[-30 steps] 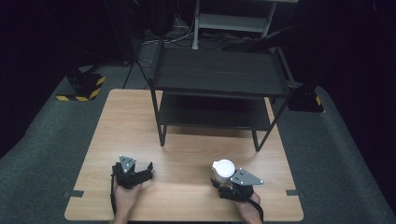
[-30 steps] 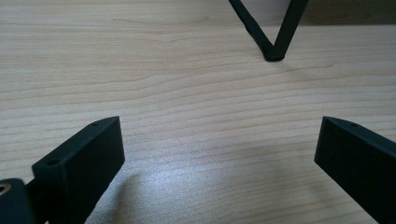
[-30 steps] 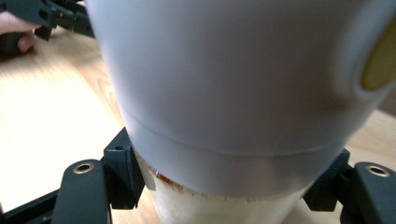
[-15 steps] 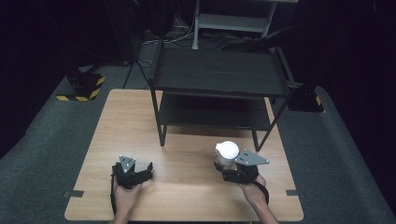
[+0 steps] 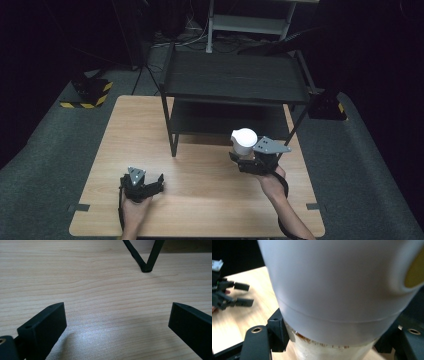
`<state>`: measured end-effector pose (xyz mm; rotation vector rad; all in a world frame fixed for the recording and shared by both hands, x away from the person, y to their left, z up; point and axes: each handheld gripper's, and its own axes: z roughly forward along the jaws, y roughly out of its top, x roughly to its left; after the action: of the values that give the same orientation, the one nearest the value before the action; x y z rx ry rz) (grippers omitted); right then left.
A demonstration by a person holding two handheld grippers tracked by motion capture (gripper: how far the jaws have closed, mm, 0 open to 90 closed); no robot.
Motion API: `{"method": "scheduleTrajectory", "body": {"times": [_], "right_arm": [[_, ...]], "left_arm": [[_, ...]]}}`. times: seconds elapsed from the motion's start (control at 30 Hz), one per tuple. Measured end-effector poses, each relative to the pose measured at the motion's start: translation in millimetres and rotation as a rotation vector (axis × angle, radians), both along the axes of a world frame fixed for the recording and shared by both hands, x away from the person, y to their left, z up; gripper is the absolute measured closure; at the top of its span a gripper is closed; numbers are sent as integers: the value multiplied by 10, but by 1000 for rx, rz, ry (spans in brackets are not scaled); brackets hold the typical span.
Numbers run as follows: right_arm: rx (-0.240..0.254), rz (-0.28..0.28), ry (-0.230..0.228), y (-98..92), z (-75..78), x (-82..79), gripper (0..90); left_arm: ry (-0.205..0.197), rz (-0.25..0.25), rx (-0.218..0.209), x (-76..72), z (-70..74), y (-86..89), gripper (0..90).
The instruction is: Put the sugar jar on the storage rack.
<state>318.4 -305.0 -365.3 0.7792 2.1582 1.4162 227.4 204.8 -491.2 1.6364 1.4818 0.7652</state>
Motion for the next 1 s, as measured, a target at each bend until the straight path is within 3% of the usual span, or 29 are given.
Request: {"method": "scheduleTrajectory", "body": {"times": [0.2, 0.47, 1.0], "right_arm": [[16, -20, -2, 51, 121, 121, 302], [30, -92, -7, 132, 241, 281, 302], [62, -222, -23, 304, 177, 463, 302]], "left_arm": [[0, -1, 0, 1, 0, 3, 18], [-1, -2, -1, -1, -1, 6, 18], [-3, -1, -3, -4, -2, 8, 18]]}}
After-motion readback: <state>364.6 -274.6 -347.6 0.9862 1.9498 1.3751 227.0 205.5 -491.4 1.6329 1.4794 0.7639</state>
